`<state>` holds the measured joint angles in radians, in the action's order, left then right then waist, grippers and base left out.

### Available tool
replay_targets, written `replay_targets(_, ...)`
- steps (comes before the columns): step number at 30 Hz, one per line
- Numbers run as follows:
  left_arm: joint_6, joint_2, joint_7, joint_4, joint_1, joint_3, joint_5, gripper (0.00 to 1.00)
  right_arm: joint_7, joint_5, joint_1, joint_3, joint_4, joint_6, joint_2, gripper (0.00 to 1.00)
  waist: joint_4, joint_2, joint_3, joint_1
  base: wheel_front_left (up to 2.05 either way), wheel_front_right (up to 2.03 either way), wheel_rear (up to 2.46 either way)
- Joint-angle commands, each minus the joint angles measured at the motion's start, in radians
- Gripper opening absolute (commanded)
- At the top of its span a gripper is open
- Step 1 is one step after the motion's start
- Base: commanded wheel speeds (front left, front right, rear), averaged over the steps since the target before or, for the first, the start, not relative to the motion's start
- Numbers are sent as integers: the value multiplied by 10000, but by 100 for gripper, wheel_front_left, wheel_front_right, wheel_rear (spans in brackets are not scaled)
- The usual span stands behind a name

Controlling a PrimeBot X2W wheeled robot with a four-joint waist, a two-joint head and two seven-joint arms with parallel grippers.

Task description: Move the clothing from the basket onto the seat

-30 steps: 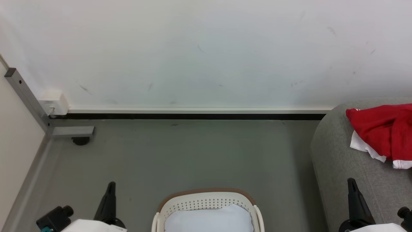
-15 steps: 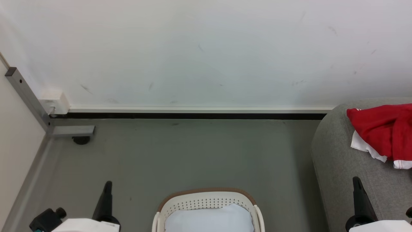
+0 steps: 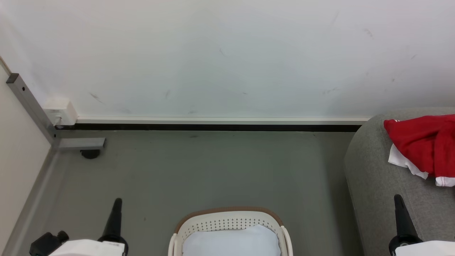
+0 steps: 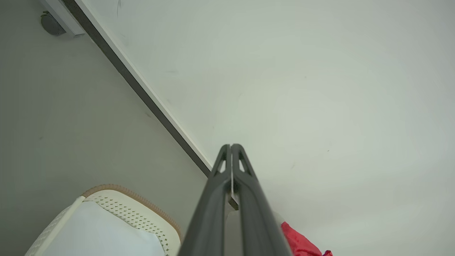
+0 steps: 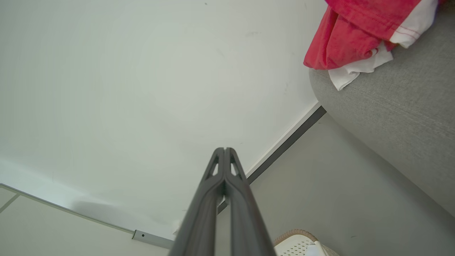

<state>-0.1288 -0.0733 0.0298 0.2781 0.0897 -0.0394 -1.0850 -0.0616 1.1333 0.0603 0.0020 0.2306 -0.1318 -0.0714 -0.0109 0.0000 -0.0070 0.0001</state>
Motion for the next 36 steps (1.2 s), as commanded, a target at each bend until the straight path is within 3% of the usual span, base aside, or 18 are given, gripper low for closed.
replay_targets(1,-18,-2,-72,-136,194,-86,-302,0,71,330,250,-57,-40,10,-112,0,3,0,2,-1,0,0,0)
replay_targets(36,-27,134,-925,-258,234,-502,-3286,0,900,3197,428,-508,65,16,-106,0,59,0,52,-1,0,0,0)
